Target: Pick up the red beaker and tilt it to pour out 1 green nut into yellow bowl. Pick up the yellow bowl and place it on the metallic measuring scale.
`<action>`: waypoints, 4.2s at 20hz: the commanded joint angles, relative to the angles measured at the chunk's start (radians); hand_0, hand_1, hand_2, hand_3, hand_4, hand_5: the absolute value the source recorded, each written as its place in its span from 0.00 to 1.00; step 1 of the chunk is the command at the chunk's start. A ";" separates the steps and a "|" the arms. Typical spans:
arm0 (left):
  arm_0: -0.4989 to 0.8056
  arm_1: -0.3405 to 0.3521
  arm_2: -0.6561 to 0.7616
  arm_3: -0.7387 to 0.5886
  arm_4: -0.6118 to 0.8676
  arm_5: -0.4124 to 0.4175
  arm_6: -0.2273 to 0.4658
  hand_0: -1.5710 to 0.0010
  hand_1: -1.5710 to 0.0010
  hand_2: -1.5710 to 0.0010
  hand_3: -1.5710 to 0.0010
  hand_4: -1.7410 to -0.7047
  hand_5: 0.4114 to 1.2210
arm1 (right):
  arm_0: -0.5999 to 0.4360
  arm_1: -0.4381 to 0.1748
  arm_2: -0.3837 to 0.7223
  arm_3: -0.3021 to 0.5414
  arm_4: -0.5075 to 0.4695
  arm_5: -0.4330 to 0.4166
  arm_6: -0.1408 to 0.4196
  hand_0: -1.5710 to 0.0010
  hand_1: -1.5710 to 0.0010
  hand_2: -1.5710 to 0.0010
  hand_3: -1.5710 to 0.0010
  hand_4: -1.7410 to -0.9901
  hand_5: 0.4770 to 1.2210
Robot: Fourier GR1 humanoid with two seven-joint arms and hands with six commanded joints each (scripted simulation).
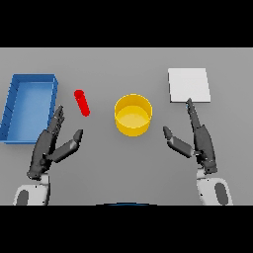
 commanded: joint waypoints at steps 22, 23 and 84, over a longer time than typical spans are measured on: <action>-0.522 0.001 0.125 0.671 -0.037 0.028 -0.095 1.00 1.00 1.00 1.00 0.53 0.31 | 0.006 -0.009 -0.030 -0.001 -0.091 0.059 -0.026 1.00 1.00 1.00 1.00 0.68 0.21; -0.537 -0.004 0.127 0.695 -0.041 0.035 -0.105 1.00 1.00 1.00 1.00 0.52 0.32 | 0.013 -0.011 -0.030 -0.006 -0.086 0.055 -0.029 1.00 1.00 1.00 1.00 0.68 0.21; -1.139 0.224 -0.560 0.881 -0.730 -0.267 -0.017 0.00 0.00 0.00 0.15 0.02 0.99 | 0.042 0.017 -0.019 -0.032 -0.092 0.054 0.015 1.00 1.00 1.00 1.00 0.72 0.23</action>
